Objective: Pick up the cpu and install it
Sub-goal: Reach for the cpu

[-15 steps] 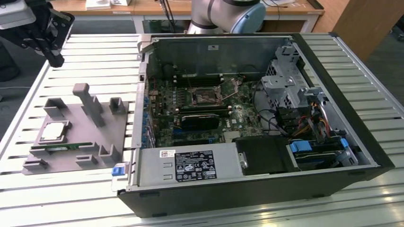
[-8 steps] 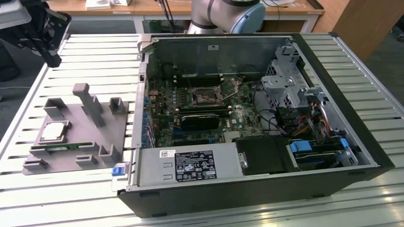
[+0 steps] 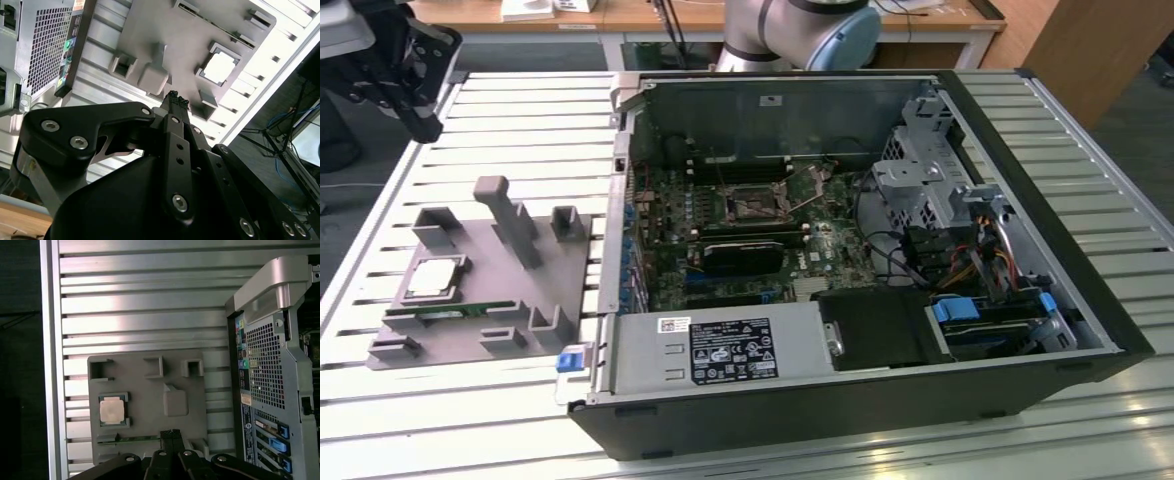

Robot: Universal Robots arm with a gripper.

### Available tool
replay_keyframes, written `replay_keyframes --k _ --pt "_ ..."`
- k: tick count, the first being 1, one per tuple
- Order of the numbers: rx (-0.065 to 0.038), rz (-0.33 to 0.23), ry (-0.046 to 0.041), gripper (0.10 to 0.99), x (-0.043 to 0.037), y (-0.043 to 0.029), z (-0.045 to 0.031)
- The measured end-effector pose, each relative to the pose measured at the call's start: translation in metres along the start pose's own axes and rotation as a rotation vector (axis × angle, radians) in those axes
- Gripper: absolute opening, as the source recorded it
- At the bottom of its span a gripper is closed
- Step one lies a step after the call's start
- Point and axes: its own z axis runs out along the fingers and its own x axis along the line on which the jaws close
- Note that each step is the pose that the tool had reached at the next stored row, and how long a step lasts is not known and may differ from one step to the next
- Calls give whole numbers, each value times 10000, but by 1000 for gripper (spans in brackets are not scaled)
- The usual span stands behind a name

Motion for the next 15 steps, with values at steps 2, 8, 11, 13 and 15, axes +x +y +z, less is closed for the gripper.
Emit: replay_keyframes --k 2,8,11,13,15 --pt "0 0 0 106 16 -1 0" --pt "0 0 0 106 66 -5 -1" --pt "0 0 1 106 89 -7 -2" --pt "0 0 0 106 105 -8 -2" --pt "0 0 1 106 118 -9 -2"
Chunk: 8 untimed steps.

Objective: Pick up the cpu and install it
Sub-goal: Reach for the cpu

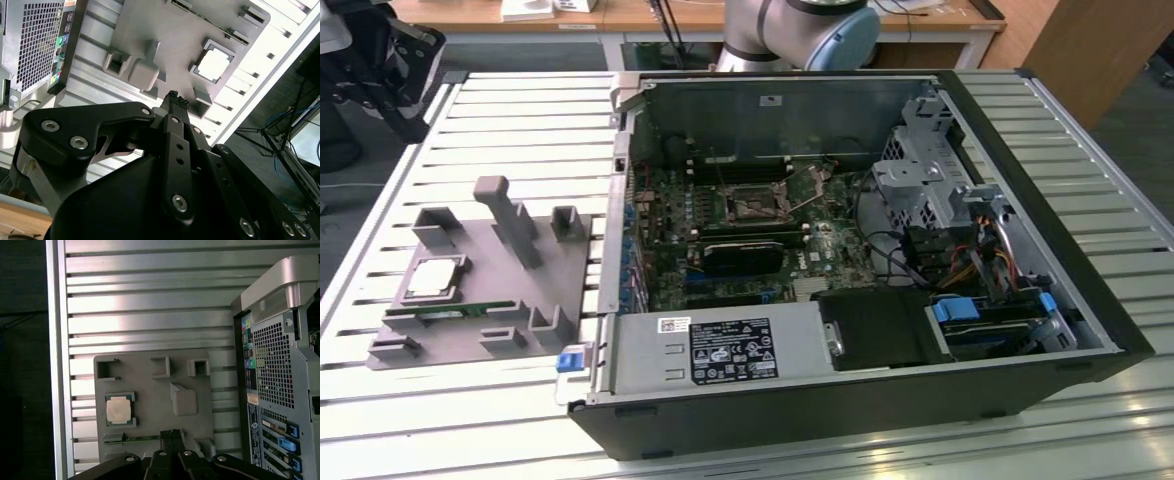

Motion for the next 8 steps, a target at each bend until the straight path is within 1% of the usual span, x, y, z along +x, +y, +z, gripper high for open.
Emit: replay_keyframes --k 8 --pt "0 1 -1 106 55 -4 1"
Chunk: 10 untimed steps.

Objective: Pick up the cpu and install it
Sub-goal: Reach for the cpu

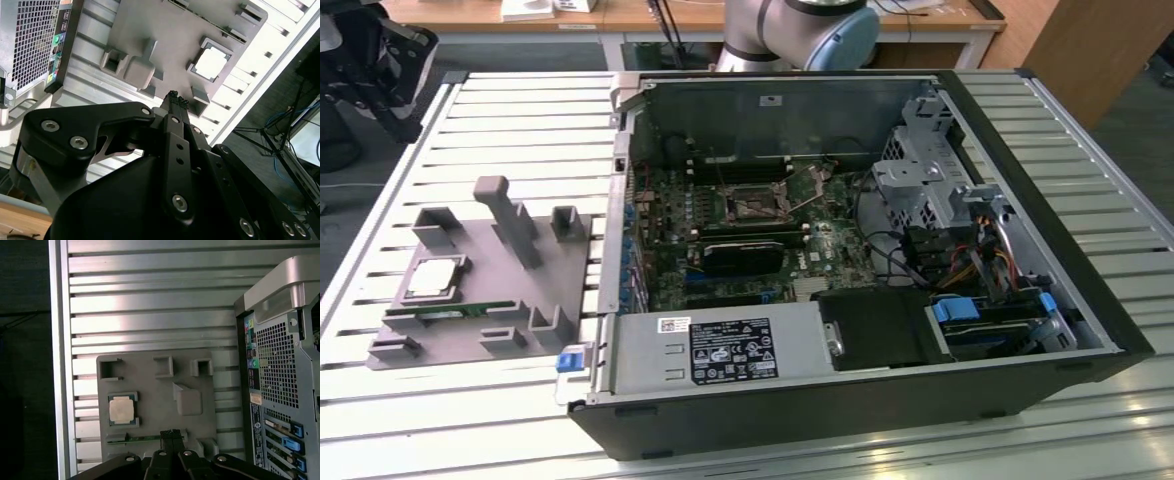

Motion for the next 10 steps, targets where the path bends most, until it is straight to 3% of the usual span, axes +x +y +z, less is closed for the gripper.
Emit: replay_keyframes --k 6,10 --pt "0 -1 0 106 64 -5 0" --pt "0 -1 0 106 152 -12 -1"
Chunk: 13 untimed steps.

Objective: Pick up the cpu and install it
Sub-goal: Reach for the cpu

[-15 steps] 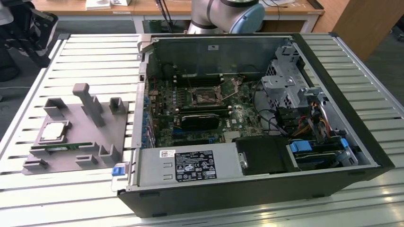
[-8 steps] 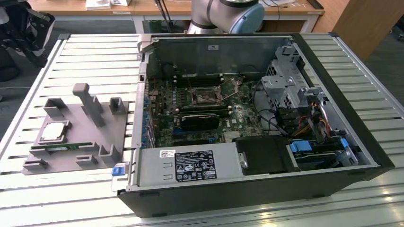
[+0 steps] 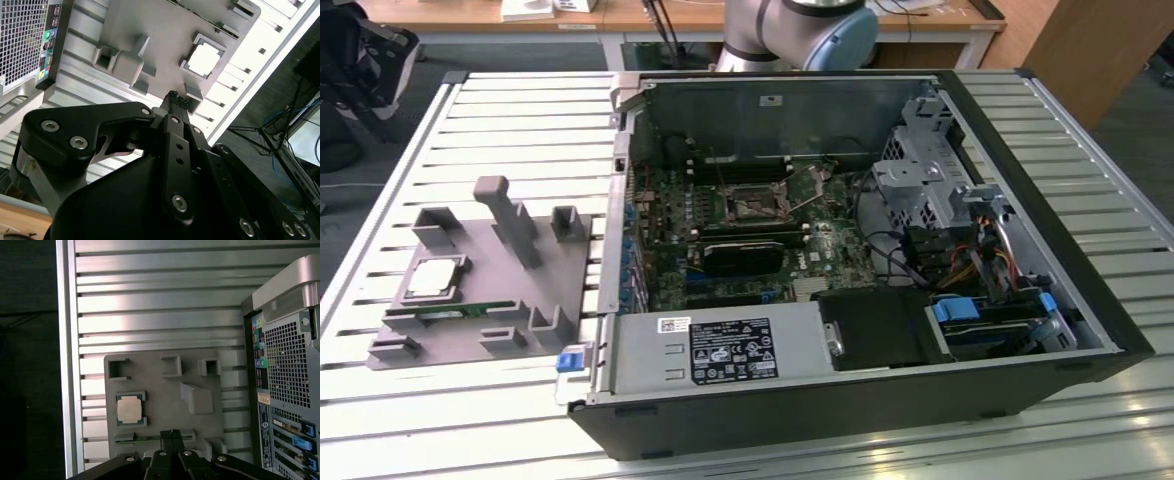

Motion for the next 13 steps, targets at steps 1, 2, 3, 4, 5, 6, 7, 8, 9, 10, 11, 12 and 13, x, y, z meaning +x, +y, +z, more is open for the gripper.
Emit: replay_keyframes --k 1,2,3,4,5,6,7,8,9,10,11,12,13 --pt "0 0 -1 106 25 -2 0" --pt "0 -1 0 106 50 -4 -1" --pt "1 0 0 106 75 -6 -1" --pt "0 0 0 106 101 -7 -1" --pt "0 1 1 106 126 -9 -2" --pt "1 1 1 106 151 -10 -3" --pt "1 1 1 106 178 -12 -3" --pt "0 1 0 106 204 -13 -3" --pt "0 1 0 106 232 -16 -3" --pt "1 0 2 106 260 -17 -4" --pt "0 1 1 106 284 -19 -4" --pt "1 0 2 106 309 -21 -5" --pt "1 0 2 106 334 -23 -5"
